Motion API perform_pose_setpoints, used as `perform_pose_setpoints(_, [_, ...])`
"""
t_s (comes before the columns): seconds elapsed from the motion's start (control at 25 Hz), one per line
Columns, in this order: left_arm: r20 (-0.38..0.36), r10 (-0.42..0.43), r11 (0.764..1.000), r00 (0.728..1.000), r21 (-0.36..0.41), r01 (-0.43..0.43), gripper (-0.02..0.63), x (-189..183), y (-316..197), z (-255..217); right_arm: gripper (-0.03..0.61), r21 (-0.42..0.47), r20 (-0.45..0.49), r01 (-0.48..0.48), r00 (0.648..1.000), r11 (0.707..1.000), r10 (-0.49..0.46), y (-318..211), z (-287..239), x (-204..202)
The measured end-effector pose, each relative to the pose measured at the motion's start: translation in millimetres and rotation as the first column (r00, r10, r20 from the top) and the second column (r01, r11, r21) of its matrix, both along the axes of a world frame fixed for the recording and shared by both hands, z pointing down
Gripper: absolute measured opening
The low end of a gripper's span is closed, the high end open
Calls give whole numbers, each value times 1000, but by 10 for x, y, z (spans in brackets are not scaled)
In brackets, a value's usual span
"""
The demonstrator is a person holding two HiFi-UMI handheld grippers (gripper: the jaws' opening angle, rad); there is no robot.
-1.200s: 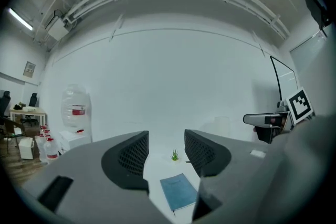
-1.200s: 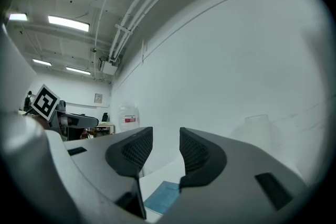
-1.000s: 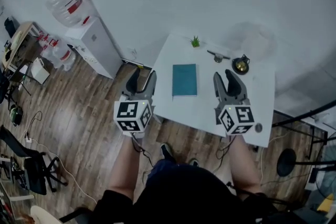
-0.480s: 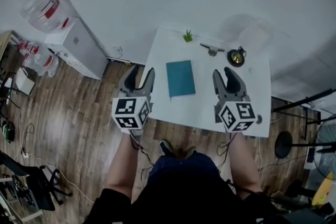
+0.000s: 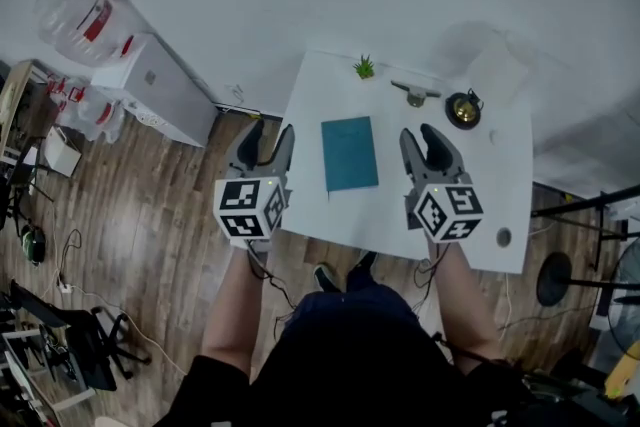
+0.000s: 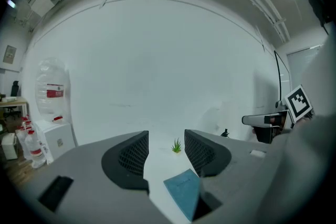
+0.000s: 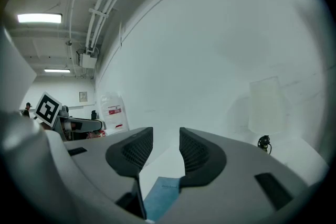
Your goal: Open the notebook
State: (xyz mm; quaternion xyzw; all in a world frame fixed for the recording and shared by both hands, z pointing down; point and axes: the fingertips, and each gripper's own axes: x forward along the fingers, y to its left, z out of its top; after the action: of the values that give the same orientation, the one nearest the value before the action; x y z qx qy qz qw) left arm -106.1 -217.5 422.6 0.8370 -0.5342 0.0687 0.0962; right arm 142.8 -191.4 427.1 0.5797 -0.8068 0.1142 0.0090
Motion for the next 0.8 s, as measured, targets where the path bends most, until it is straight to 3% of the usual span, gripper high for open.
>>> perform_pose_setpoints(0.28, [65, -30, 998, 997, -48, 33, 212, 282, -290, 222, 158, -24, 47, 65, 997, 998, -64, -462, 170, 156])
perform_pose_setpoints(0.52, [82, -26, 986, 996, -161, 39, 211, 393, -323, 856, 153, -158, 95, 88, 993, 983, -73, -580, 843, 188])
perform_pose_setpoints(0.8, [57, 34, 958, 998, -285, -17, 212, 450, -463, 1582, 149, -301, 71, 55, 997, 952, -35, -685, 1610, 140])
